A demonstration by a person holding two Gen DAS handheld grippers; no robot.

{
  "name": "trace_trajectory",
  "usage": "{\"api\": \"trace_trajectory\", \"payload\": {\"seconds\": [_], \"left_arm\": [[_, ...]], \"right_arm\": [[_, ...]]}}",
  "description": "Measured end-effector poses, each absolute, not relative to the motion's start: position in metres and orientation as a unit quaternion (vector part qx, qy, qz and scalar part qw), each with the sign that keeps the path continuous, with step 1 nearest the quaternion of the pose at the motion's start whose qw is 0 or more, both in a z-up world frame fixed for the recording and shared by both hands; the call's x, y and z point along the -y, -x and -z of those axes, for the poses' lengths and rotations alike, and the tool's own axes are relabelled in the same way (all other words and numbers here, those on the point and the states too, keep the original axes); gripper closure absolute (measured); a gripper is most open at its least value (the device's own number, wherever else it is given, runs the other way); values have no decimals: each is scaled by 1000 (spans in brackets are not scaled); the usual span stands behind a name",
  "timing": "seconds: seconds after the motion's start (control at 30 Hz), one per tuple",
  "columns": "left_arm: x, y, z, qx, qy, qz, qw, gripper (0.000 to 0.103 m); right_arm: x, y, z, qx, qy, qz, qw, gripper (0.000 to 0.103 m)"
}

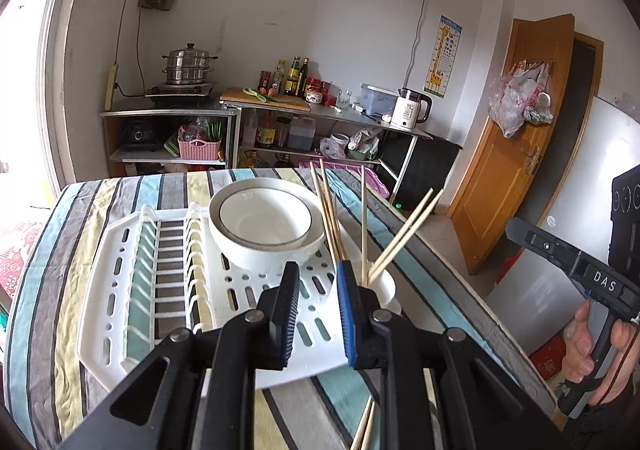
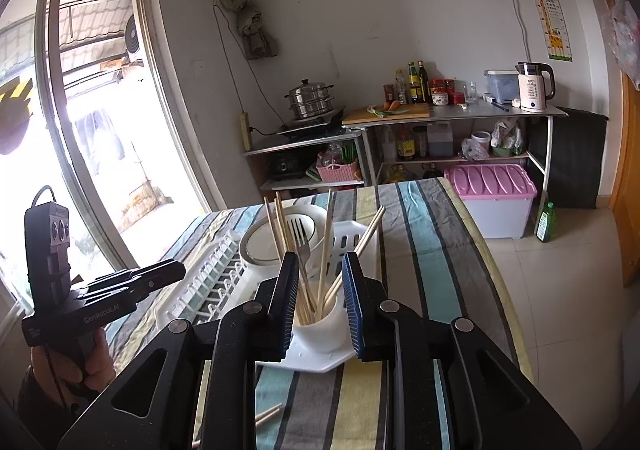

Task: Organize utensils
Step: 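Move both grippers back down toward the last chopsticks on the cloth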

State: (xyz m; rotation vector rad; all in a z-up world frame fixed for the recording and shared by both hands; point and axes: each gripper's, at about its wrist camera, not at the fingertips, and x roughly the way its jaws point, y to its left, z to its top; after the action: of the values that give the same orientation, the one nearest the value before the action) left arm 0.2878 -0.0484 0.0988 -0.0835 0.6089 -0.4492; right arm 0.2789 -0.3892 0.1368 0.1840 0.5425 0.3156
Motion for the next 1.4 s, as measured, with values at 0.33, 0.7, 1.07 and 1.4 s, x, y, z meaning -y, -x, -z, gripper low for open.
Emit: {"api": "trace_trajectory", "payload": {"seconds": [0.33, 0.7, 1.07, 1.4], "left_arm": [[48, -224, -46, -340, -8, 234, 911, 81], [60, -213, 4, -400, -41, 236, 885, 81], [73, -216, 19, -418, -63, 247, 872, 81], [95, -221, 26, -426, -108, 252, 862, 73]], "right_arm": [[370, -212, -97, -307, -79, -174, 932, 80], [366, -189, -63, -342, -92, -182, 917, 80], [378, -193, -56, -345, -108, -175, 916, 80], [383, -195, -50, -350, -115, -173, 913, 80]]}}
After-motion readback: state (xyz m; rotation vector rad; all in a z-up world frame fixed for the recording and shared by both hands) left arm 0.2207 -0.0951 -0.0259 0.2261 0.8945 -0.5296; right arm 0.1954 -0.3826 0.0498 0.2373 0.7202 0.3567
